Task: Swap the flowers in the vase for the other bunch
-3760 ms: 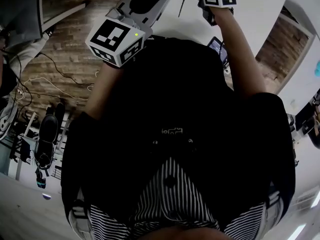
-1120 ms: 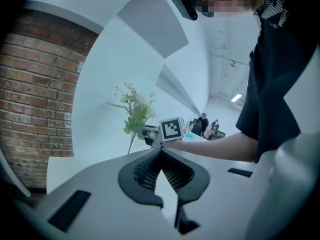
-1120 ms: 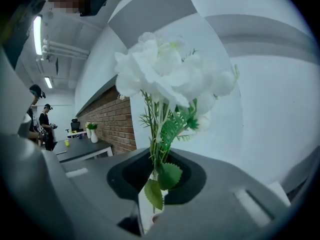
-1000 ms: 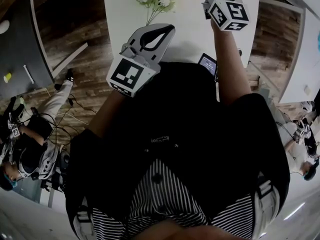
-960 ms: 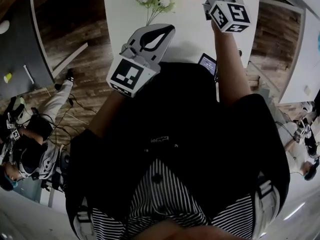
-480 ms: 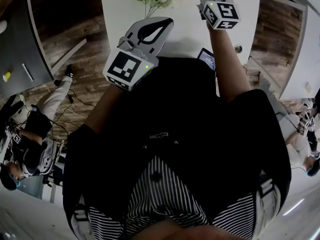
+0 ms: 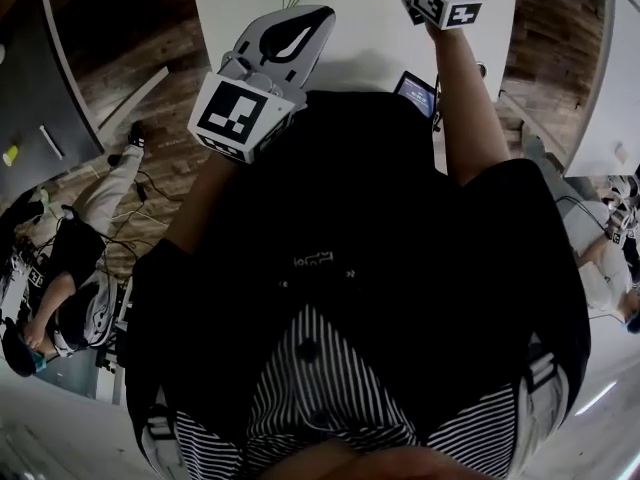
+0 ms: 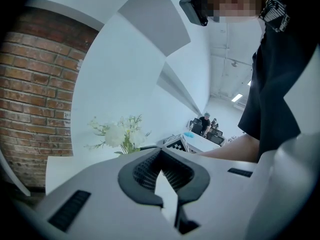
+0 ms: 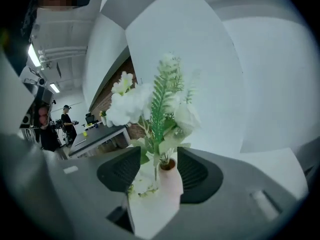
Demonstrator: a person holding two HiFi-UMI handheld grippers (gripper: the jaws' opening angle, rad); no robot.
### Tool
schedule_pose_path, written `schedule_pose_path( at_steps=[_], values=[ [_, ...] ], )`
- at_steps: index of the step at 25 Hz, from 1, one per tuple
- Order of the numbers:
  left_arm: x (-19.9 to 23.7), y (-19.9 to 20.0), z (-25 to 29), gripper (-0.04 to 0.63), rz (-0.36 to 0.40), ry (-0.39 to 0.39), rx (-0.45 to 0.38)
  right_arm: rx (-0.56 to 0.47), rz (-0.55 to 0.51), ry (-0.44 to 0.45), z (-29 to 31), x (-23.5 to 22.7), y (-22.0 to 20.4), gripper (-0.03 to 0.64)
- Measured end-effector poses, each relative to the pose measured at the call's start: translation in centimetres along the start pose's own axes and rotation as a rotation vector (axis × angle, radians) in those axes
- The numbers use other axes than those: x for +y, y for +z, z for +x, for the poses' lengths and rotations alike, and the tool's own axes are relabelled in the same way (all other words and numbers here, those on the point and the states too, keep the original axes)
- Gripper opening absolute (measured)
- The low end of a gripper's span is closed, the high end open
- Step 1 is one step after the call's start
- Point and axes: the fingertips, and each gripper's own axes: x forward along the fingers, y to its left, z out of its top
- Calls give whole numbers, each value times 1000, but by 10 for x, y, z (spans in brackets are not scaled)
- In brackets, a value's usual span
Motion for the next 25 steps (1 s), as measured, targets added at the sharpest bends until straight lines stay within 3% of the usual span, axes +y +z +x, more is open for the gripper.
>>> schedule_pose_path(
  at_steps=[11,13,15,20,25],
  values=[
    [-26,-1,-8,7,34,-32,5,-4,20,-15,-61,19,-7,228],
    [-36,-2,-11,7,40,-36,1,-5,6,-10,-78,32,-5,188],
    [-44,-3,-12,6,47,-34,-5,-11,-14,11,-94,48,-2,5],
    [-33,-13,-14,6,55,26,-36,-14,-40,165,-92,100,4,3],
    [-43,-11,-18,7,40,-33,-46,-31,-46,180,-112,140,19,3]
  ],
)
